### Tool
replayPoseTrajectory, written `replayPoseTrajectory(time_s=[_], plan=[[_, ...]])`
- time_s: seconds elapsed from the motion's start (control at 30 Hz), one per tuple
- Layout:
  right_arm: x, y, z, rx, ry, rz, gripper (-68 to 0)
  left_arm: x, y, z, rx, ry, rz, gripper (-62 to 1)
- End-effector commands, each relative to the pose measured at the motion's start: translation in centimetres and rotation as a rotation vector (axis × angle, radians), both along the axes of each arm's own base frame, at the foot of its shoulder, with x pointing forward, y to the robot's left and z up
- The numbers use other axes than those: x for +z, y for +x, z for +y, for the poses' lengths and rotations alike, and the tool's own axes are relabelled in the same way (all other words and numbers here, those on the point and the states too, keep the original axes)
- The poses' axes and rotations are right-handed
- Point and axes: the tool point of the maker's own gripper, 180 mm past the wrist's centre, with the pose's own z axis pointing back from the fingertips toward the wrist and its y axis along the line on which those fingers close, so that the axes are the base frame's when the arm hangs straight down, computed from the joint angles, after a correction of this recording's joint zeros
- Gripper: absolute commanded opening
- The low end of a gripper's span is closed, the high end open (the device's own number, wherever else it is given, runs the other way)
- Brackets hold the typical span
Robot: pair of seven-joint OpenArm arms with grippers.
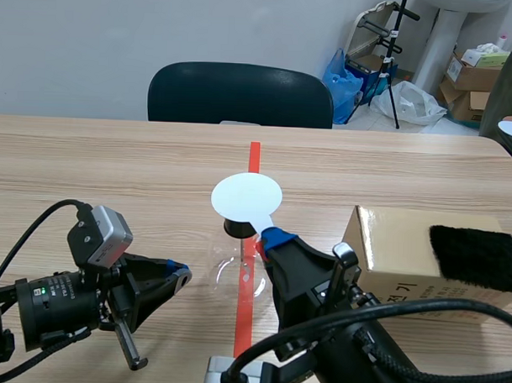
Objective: Do the electroscope experiment
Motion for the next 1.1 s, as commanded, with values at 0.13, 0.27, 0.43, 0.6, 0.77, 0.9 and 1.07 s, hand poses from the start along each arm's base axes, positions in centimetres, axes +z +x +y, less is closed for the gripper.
replayPoseTrajectory(time_s=[0.13, 0.27, 0.43, 0.6, 0.77, 0.9, 1.07], plan=[[1.0, 0.8, -0.3, -0.012, 0.008, -0.037, -66.5, 1.3, 0.5, -0.5, -0.001, -0.037, -0.031, -57.8], [1.0, 0.8, -0.3, -0.012, 0.008, -0.037, -66.5, 1.3, 0.5, -0.5, -0.001, -0.037, -0.031, -57.8], [1.0, 1.0, -0.6, -0.035, 0.010, -0.037, -66.5, 1.3, 0.5, -0.5, -0.001, -0.037, -0.031, -57.8], [1.1, 1.8, -1.9, -0.119, 0.018, -0.039, -66.5, 1.3, 0.5, -0.5, -0.001, -0.037, -0.031, -57.8], [1.2, 2.7, -3.7, -0.230, 0.028, -0.041, -66.5, 1.3, 0.5, -0.5, -0.001, -0.037, -0.031, -57.8], [1.3, 3.2, -5.2, -0.316, 0.035, -0.043, -66.5, 1.3, 0.5, -0.5, -0.001, -0.037, -0.031, -57.8], [1.4, 3.7, -7.0, -0.419, 0.045, -0.046, -66.5, 1.3, 0.5, -0.5, -0.001, -0.037, -0.031, -57.8]])
